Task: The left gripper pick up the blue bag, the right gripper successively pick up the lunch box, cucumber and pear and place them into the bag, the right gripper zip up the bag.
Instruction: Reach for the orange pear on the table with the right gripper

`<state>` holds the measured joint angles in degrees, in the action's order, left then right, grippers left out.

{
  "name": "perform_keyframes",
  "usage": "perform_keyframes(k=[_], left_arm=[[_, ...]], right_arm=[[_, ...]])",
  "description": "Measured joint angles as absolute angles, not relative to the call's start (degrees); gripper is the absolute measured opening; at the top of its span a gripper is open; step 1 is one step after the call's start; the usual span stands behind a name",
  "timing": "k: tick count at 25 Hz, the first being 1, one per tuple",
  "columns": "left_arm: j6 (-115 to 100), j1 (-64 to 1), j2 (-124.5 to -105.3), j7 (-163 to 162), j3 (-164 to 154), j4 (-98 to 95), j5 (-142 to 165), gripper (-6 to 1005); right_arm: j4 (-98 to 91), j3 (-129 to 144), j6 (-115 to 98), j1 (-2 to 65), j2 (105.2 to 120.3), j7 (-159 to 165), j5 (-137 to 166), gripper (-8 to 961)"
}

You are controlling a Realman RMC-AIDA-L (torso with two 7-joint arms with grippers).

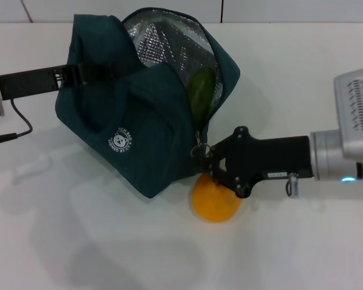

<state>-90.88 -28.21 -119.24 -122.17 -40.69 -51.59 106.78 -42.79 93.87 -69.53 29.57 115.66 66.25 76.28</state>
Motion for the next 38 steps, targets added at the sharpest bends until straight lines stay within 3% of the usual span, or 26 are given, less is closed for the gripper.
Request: perform_keyframes(k=[20,31,34,38], left_arm=[[-90.88,-28.25,-119.18,-122.17,-40.69,-51.59,106.79,44],[-90.88,-28.48,-119.24,-122.17,-40.69,-51.59,106.79,45],[-90.88,-28.48,-119.26,-122.17,-40.69,-51.59,106.79,45],[-90.88,-28.53,-119.27,-122.17,-40.69,-51.59,106.79,46]], right_arm=[[-41.62,80.89,-83.07,28.21,115.14,68.49,77.26,6],[-40.83,81.07,-83.84,27.66,115.36,68.77,82.83,378],[-40.21,81.02,-83.29,27.74,115.43,68.73,82.86,600],[-39.77,81.15,-82.88,28.0,115.54,68.65,82.88,572]])
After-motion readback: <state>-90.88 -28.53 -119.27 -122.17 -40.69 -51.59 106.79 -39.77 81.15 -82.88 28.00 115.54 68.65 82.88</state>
